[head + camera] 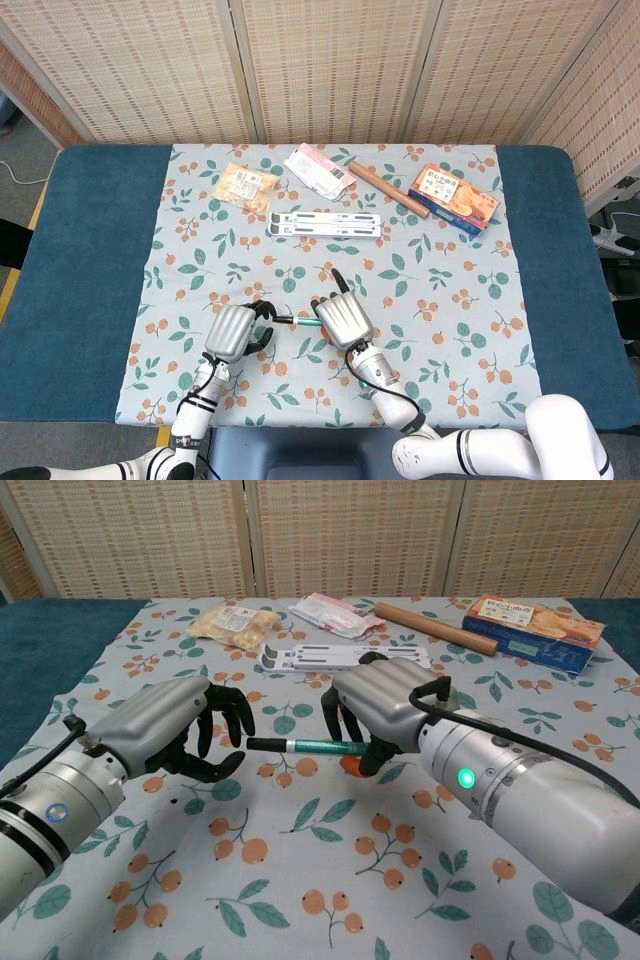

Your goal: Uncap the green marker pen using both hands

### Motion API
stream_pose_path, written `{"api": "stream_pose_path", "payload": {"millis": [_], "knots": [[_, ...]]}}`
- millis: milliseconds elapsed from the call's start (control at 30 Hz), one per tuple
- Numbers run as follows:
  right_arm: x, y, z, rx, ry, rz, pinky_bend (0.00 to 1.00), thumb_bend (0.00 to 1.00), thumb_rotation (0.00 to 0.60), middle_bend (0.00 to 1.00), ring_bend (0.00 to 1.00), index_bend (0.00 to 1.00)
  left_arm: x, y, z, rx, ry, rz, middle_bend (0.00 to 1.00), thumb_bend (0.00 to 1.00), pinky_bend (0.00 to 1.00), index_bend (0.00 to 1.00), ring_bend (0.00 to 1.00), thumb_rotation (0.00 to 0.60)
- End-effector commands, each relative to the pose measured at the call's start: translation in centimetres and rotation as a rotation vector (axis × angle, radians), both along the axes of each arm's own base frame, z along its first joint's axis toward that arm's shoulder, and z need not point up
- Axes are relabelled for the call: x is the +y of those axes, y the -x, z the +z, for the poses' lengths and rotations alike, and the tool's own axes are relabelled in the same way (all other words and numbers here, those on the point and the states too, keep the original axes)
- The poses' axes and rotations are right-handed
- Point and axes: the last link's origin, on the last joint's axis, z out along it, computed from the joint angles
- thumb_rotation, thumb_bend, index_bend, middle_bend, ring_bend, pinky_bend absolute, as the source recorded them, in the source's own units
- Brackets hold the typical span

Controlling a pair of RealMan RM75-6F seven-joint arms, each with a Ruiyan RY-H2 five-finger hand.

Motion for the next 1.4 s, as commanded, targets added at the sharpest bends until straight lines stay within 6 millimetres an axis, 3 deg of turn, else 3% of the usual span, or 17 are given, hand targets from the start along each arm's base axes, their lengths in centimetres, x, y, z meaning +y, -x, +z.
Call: {"api": "stream_pose_path", "payload": {"millis": [33, 267, 700, 1167, 1267, 1400], "knots": [[0.0, -0.1, 0.0, -0.004, -0.001, 0.0, 0.0, 0.46, 0.6, 0.86, 0.52, 0.85, 0.0, 0.0, -0.3, 0.01, 0.002, -0.008, 0.48, 0.38, 0.86, 0.44, 0.61, 0.6], [0.0, -0.2, 0.1, -0.016, 0.0, -0.005, 0.0, 0.46, 0.6, 0.86, 0.52, 0.85, 0.0, 0.1, -0.4, 0.031, 0.003, -0.024, 0.47, 0.36, 0.86, 0.37, 0.61, 0.6], [0.2, -0.3, -0.4, -0.026, -0.013, -0.013, 0.0, 0.46, 0.6, 0.86, 0.52, 0.85, -0.1, -0.8, -0.9, -0.033, -0.009, -0.022, 0.58, 0.37, 0.9, 0.54, 0.64, 0.6], [0.4, -0.5, -0.8, -0.041, -0.024, -0.025, 0.0, 0.46, 0.6, 0.86, 0.52, 0.85, -0.2, -1.0, -1.3, -0.063, -0.01, -0.029, 0.62, 0.38, 0.9, 0.55, 0.64, 0.6], [0.4, -0.6, -0.9, -0.05, -0.025, -0.029, 0.0, 0.46, 0.6, 0.86, 0.52, 0.85, -0.2, -1.0, -1.4, -0.099, -0.001, -0.013, 0.68, 0.43, 0.93, 0.61, 0.66, 0.6], [0.4, -0.7, -0.9, -0.055, -0.025, -0.031, 0.0, 0.46, 0.6, 0.86, 0.52, 0.85, -0.2, -1.1, -1.2, -0.143, -0.03, -0.01, 0.82, 0.6, 0.96, 0.77, 0.73, 0.6]]}}
